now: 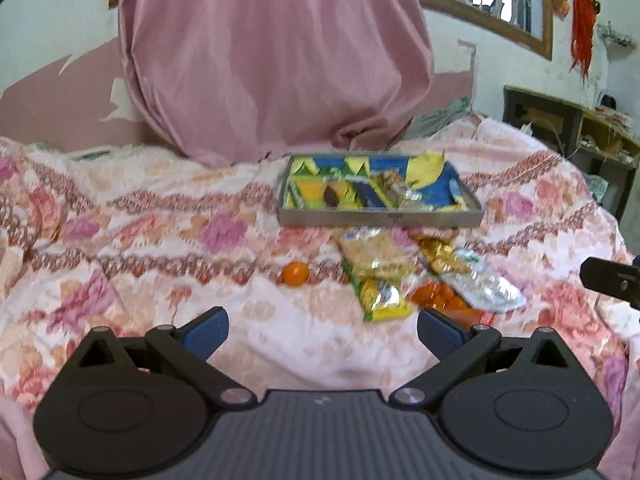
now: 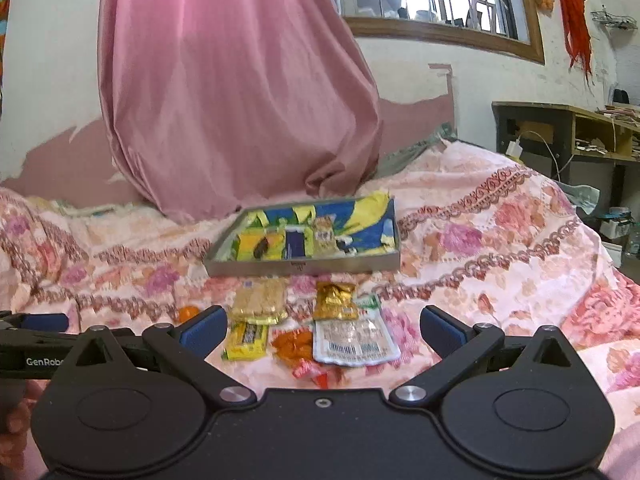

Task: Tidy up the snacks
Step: 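Raise both open tools away from the tray, then move the left tool to the yellow-green biscuit packet while the right approaches the orange meat packet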

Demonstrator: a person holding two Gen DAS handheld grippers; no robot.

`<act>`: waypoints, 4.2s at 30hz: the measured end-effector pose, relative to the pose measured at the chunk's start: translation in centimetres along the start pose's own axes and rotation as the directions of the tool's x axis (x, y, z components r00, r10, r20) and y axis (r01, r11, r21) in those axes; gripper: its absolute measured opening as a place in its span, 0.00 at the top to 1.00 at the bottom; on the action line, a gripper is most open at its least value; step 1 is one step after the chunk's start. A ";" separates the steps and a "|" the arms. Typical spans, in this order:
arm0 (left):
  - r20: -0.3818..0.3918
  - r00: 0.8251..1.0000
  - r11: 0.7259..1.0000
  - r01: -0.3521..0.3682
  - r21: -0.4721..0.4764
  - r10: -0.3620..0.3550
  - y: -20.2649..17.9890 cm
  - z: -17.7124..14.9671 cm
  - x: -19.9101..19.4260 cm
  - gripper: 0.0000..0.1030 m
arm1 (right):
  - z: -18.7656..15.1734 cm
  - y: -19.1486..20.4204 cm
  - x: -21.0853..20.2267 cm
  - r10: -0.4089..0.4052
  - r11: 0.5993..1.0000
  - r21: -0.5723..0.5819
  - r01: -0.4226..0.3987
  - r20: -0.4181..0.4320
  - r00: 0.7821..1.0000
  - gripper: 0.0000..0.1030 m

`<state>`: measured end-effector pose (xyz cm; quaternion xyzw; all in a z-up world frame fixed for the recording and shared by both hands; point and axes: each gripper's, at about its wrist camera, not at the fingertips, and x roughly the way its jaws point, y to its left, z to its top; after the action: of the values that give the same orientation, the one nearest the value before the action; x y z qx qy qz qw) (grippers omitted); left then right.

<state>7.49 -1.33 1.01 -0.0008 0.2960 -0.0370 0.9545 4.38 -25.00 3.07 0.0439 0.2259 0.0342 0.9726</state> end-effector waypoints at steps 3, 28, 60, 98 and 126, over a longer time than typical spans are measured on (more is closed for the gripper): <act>-0.036 0.999 1.000 -0.007 -0.021 0.006 0.4 -0.7 0.2 0.01 | -0.5 0.6 0.0 -0.022 0.999 -0.024 0.021 -0.034 0.999 0.01; -0.100 0.995 0.999 -0.016 -0.038 0.012 1.1 -1.9 -0.6 0.01 | -2.4 3.6 0.4 -0.058 0.983 -0.183 0.026 -0.175 0.983 0.01; -0.166 0.986 0.999 -0.016 0.037 0.022 -0.1 0.0 3.9 0.01 | -1.4 1.4 4.3 0.011 0.999 -0.041 -0.026 -0.330 0.944 0.01; -0.269 0.963 0.993 0.037 0.114 -0.005 -2.7 5.0 16.9 0.01 | -0.9 -0.9 16.1 0.002 0.999 -0.042 -0.025 -0.466 0.885 0.01; -0.364 0.916 0.984 0.178 -0.004 -0.167 -2.2 4.3 22.9 0.01 | -2.5 1.5 20.2 0.118 0.985 -0.047 -0.164 -0.509 0.852 0.36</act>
<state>28.60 -5.21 -8.35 -0.0061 0.4651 -0.1249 0.8764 21.31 -21.55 -7.77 0.0067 0.4667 0.1258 0.8754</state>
